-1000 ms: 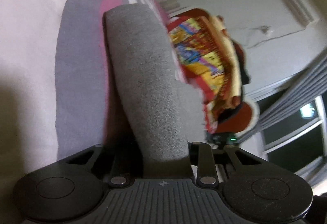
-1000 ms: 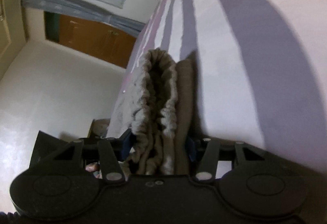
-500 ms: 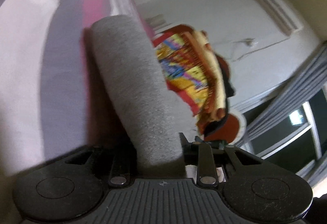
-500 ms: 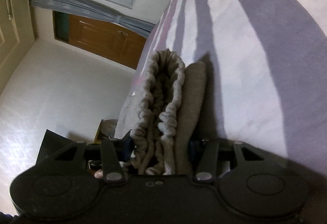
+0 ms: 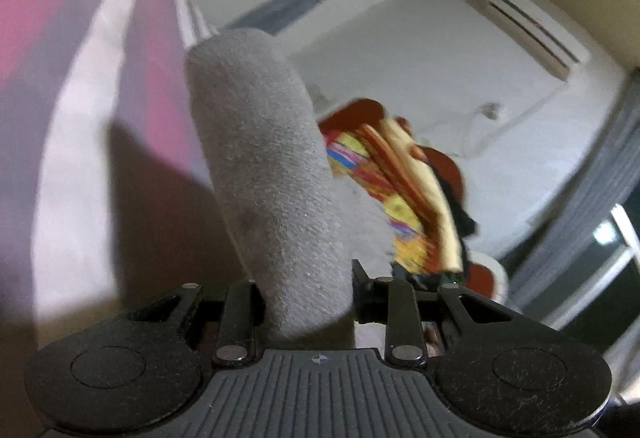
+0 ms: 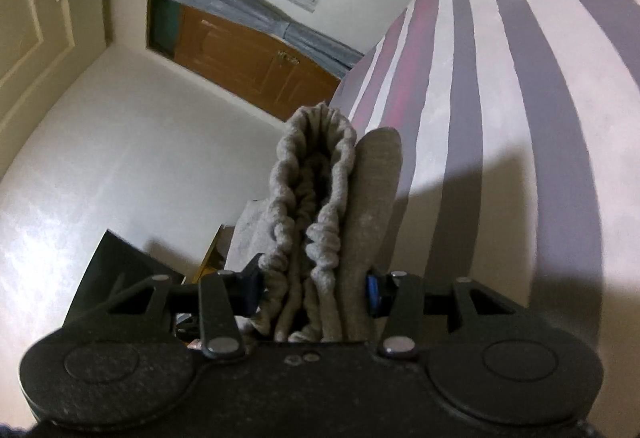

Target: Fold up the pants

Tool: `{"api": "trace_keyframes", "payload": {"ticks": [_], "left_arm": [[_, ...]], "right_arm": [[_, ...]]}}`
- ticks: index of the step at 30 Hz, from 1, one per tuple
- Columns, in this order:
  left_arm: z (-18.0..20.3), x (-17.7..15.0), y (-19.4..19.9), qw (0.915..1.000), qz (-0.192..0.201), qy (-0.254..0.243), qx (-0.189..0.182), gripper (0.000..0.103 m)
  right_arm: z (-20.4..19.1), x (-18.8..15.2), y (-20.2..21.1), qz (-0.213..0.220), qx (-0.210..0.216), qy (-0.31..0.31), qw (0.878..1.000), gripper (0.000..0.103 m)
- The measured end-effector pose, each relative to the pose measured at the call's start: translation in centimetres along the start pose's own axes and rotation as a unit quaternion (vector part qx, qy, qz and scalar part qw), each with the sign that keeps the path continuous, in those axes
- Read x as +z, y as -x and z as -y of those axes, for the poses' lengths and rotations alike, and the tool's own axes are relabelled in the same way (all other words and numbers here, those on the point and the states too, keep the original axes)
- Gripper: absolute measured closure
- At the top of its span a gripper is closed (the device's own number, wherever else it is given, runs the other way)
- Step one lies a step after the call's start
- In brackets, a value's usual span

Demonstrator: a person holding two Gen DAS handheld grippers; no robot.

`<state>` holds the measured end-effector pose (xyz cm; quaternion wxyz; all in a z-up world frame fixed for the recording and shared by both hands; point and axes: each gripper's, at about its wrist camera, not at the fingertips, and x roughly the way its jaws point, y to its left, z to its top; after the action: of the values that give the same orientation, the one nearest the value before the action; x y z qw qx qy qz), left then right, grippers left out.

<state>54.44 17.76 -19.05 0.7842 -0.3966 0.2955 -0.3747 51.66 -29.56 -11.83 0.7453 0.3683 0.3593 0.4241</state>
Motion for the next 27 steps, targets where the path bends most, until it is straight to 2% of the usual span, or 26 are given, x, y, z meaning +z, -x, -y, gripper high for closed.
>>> {"api": "trace_keyframes", "payload": {"ticks": [1, 2, 3, 4, 5, 6, 9, 10, 12, 15, 19, 21, 23, 24, 25, 26, 27], "left_arm": [[-0.9, 0.8, -0.7, 0.9997, 0.006, 0.007, 0.023, 0.07], [-2.3, 1.3, -1.6, 0.9975, 0.006, 0.021, 0.067, 0.041], [-3.5, 1.4, -1.9, 0.994, 0.007, 0.041, 0.101, 0.025], [-4.8, 1.2, -2.2, 0.9905, 0.001, 0.067, 0.12, 0.019], [-5.4, 0.7, -2.3, 0.9914, -0.006, 0.069, 0.111, 0.019], [-5.2, 0.3, -2.0, 0.9936, -0.007, 0.057, 0.097, 0.019], [-5.0, -1.3, -0.7, 0.9961, -0.026, 0.044, 0.072, 0.019], [-4.7, -1.9, -0.4, 0.9959, -0.032, 0.031, 0.079, 0.019], [-3.6, -2.8, -0.2, 0.9921, -0.043, -0.012, 0.117, 0.019], [-2.1, -3.3, -0.8, 0.9824, -0.046, -0.046, 0.175, 0.019], [0.3, -3.5, -1.1, 0.9687, -0.033, -0.048, 0.242, 0.019], [2.4, -4.2, -0.5, 0.9581, -0.018, -0.07, 0.277, 0.019], [5.2, -5.5, 0.8, 0.9477, 0.013, -0.09, 0.306, 0.018], [6.4, -6.6, 2.2, 0.9449, 0.024, -0.1, 0.311, 0.016], [8.0, -7.4, 2.9, 0.9409, 0.033, -0.108, 0.319, 0.006], [9.9, -8.6, 3.7, 0.9327, 0.041, -0.121, 0.337, 0.0], [10.9, -9.4, 5.2, 0.9258, 0.046, -0.135, 0.35, 0.0]], "right_arm": [[0.6, 0.5, -0.2, 0.005, -0.004, -0.006, 1.0, 0.057], [1.3, 1.0, -0.8, 0.01, -0.014, -0.013, 1.0, 0.056], [2.3, 1.4, -1.1, 0.019, -0.038, -0.017, 0.999, 0.05], [3.6, 1.6, -1.4, 0.032, -0.087, -0.035, 0.995, 0.042], [5.0, 1.6, -1.7, 0.034, -0.145, -0.065, 0.987, 0.024], [6.3, 1.5, -1.7, 0.028, -0.151, -0.089, 0.984, 0.031], [7.1, 0.7, 0.0, 0.042, -0.09, -0.12, 0.988, 0.031], [7.1, 0.2, 0.5, 0.039, -0.077, -0.118, 0.989, 0.031], [6.2, -0.9, 0.9, 0.026, -0.089, -0.084, 0.992, 0.031], [4.3, -2.1, -0.5, -0.004, -0.155, -0.013, 0.988, 0.031], [2.0, -2.5, -1.3, 0.001, -0.204, -0.025, 0.979, 0.023], [0.1, -3.0, -1.0, -0.008, -0.223, 0.001, 0.975, 0.013], [-2.3, -4.1, 0.2, 0.003, -0.236, 0.04, 0.971, 0.005], [-3.6, -4.9, 1.2, 0.013, -0.241, 0.053, 0.969, 0.0], [-4.7, -5.7, 2.2, 0.026, -0.248, 0.061, 0.966, 0.0], [-5.9, -6.6, 3.3, 0.039, -0.255, 0.073, 0.963, 0.0], [-7.2, -7.6, 4.3, 0.049, -0.258, 0.086, 0.961, 0.0]]}}
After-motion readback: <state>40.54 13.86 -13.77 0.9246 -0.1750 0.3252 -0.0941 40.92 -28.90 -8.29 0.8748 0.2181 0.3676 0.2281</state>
